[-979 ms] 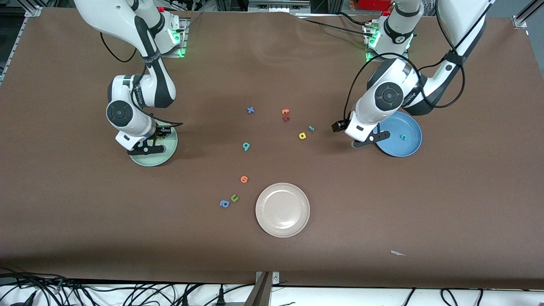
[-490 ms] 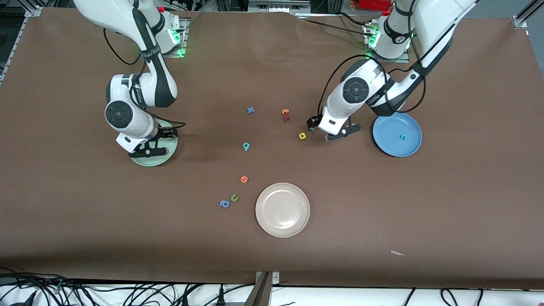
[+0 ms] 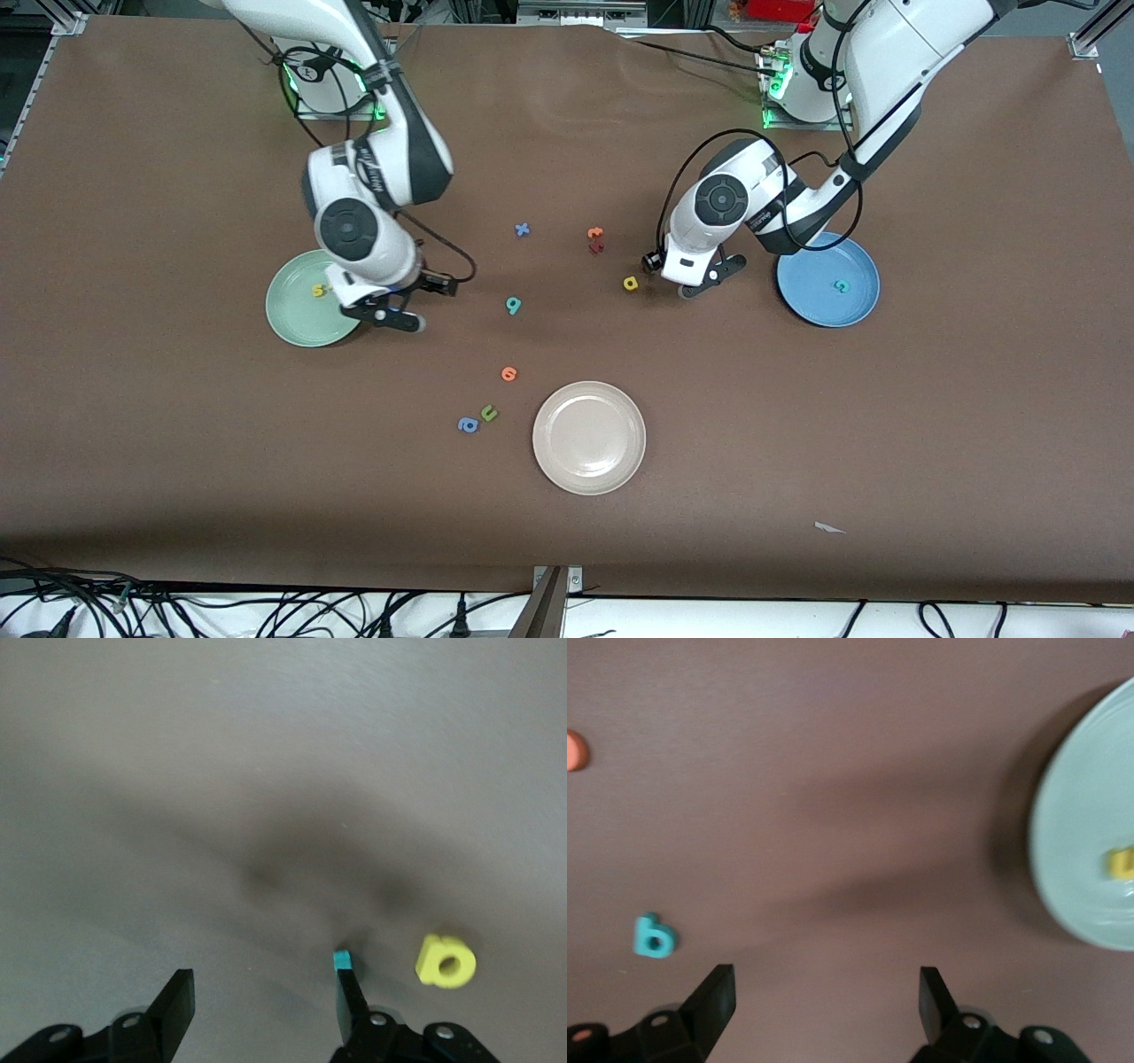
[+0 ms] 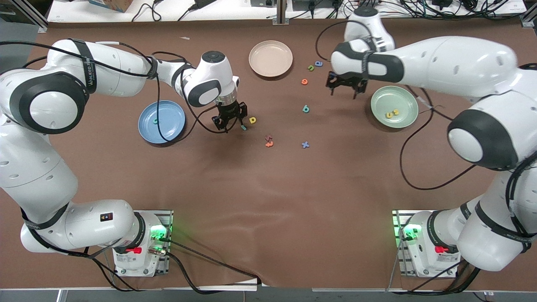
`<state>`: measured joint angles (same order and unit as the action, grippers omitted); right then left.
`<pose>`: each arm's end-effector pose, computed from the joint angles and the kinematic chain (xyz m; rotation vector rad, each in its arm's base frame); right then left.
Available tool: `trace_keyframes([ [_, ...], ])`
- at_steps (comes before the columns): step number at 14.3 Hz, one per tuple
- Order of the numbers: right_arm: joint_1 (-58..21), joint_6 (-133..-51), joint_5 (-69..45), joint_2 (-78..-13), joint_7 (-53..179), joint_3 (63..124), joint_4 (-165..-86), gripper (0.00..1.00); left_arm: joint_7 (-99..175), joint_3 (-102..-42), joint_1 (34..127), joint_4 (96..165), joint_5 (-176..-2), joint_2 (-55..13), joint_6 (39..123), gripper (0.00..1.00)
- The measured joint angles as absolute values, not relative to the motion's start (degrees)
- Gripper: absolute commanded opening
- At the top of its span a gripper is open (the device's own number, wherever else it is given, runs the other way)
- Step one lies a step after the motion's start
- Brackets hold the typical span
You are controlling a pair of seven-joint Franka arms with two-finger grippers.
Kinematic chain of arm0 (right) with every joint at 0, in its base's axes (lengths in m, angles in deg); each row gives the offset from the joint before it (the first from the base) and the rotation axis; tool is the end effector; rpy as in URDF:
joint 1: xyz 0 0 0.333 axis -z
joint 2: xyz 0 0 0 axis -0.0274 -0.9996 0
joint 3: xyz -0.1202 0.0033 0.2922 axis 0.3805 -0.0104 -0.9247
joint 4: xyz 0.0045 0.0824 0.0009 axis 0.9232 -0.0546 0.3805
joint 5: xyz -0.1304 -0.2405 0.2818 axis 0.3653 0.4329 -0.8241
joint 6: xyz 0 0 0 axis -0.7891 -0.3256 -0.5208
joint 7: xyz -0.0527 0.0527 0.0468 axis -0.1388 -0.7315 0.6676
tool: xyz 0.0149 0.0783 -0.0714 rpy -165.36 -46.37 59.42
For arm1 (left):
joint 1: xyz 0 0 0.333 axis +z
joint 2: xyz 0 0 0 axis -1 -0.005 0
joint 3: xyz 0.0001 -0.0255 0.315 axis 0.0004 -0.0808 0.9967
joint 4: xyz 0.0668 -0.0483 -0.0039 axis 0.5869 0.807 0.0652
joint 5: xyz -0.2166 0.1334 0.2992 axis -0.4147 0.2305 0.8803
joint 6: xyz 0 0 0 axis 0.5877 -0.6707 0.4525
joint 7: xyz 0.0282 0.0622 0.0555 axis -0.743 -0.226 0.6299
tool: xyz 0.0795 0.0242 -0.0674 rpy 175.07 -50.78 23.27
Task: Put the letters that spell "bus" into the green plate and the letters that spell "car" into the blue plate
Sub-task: 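Grasp the cyan b with the right gripper while the left gripper grasps a cyan letter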
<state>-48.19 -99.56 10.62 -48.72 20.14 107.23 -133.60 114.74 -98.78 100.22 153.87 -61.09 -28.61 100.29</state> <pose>0.5374 0.3054 0.2662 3.0541 -0.4696 -0.2389 0.4489 -0.3167 0.1918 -2.9467 -0.9685 0.3674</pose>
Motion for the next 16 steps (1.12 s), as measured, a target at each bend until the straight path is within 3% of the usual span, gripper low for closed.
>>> trace_keyframes([
  [1,-48.82,-100.78,9.52,-50.1,17.6,106.98,-132.83,0.57,118.02,-98.58,100.24,153.69,-61.09,-28.86,100.74,0.72],
  [2,-49.24,-101.94,8.4,-51.32,15.68,106.91,-132.3,0.5,121.31,-98.51,100.25,153.47,-61.09,-29.18,101.43,0.72],
  [9,-53.78,-107.72,4.72,-59.12,5.42,106.63,-125.68,0.48,127.07,-98.69,99.49,152.38,-61.08,-30.96,103.41,0.72],
  [16,-56.81,-111.39,4.65,-63.09,2.66,106.58,-124.64,0.49,127.64,-98.67,98.5,151.89,-61.07,-34.29,105.16,0.55],
])
